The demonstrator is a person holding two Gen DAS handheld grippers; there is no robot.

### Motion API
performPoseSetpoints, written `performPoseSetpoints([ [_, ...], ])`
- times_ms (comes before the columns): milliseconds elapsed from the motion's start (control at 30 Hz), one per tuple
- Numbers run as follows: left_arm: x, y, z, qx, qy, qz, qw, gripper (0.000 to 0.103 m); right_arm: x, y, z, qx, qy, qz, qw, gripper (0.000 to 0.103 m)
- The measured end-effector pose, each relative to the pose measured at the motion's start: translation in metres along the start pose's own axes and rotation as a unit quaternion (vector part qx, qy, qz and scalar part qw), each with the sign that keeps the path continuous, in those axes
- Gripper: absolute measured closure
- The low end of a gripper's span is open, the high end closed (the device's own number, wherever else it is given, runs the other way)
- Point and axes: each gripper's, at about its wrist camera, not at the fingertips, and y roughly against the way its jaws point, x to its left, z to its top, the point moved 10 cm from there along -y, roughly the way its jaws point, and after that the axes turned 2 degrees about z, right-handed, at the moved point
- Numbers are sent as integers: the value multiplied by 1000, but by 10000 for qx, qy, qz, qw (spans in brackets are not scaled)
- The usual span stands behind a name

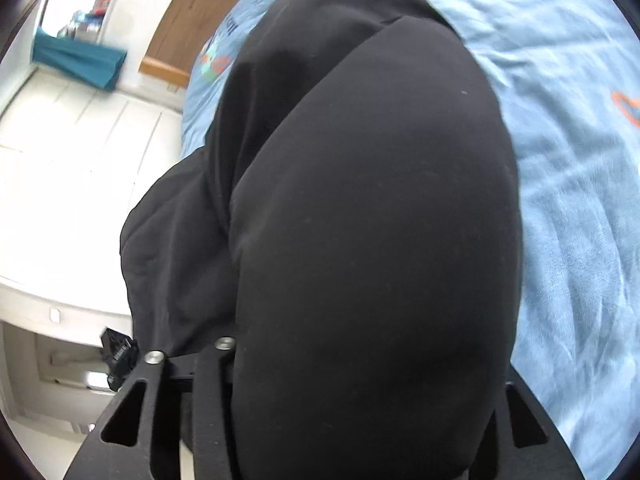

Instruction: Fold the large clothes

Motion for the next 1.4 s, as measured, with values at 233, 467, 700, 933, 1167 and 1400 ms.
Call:
performPoseSetpoints([
  [233,31,22,7,-558,-181,151,9982,33,-33,8,3,-445,160,88,9988,19],
  [467,39,79,1,-1074,-304,744,9910,33,-77,54,2,-1014,317,-476,9932,12],
  [700,24,161,-33,-1523,-440,1317,9785,33,-104,127,-33,-1426,246,-1149,9828,12],
  [933,-19,249,-96,-1902,-807,1540,9662,27,-66,208,-108,-1893,610,-1174,9730,7],
  [1167,-71,328,-194,-2217,-1511,1969,9430,20,2,250,-198,-2092,1078,-1187,9646,1],
  [1400,-107,356,-288,-2383,-2028,2146,9252,20,40,263,-277,-2218,1708,-1396,9498,1],
])
